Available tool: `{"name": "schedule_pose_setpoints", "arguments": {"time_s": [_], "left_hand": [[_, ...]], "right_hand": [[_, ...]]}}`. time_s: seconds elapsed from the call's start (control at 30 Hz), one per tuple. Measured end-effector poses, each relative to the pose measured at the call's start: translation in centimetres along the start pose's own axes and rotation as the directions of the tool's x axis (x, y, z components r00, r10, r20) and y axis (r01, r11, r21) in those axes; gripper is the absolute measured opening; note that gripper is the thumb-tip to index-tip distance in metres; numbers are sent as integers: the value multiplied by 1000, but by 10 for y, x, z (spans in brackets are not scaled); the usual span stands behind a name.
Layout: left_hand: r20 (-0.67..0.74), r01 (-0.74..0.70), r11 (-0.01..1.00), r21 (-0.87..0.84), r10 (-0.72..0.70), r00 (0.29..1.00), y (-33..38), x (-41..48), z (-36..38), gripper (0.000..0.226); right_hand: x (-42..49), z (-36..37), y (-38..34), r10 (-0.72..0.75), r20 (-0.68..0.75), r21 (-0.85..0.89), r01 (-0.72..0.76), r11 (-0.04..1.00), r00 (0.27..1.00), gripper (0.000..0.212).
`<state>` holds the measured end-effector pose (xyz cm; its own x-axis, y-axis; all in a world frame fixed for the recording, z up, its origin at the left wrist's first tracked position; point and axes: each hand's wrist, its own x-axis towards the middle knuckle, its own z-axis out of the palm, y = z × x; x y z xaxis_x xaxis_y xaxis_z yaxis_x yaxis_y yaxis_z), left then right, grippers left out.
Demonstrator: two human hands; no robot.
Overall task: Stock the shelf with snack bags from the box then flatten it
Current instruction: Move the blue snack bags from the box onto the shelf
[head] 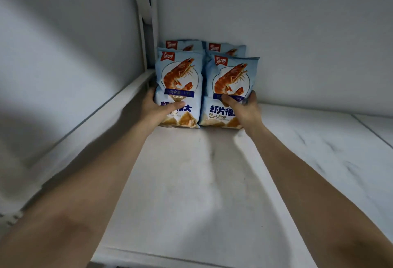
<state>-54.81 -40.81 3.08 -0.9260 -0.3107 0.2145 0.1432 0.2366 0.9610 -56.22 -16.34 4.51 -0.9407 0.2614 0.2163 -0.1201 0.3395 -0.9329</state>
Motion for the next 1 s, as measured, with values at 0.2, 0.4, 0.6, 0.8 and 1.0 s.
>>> {"name": "schedule_pose_setpoints", "arguments": {"time_s": [0.2,0.4,0.6,0.8,1.0], "left_hand": [[0,-36,999,4,36,999,-12,36,9,102],[-70,-85,996,10,85,994,-13,41,25,89],[-16,-322,893,314,345,939,-14,23,18,112],[43,-336,859,386,347,937,-23,19,26,120],[10,-317,847,427,346,938,-25,29,36,121]], "right_hand": [[29,6,11,16,28,12,-16,1000,999,55],[35,11,9,32,22,-26,-32,999,999,71],[2,11,8,-315,-80,-487,239,840,946,108],[-7,18,26,-359,195,-616,399,679,913,120],[3,23,26,-342,185,-673,372,639,921,120]]}}
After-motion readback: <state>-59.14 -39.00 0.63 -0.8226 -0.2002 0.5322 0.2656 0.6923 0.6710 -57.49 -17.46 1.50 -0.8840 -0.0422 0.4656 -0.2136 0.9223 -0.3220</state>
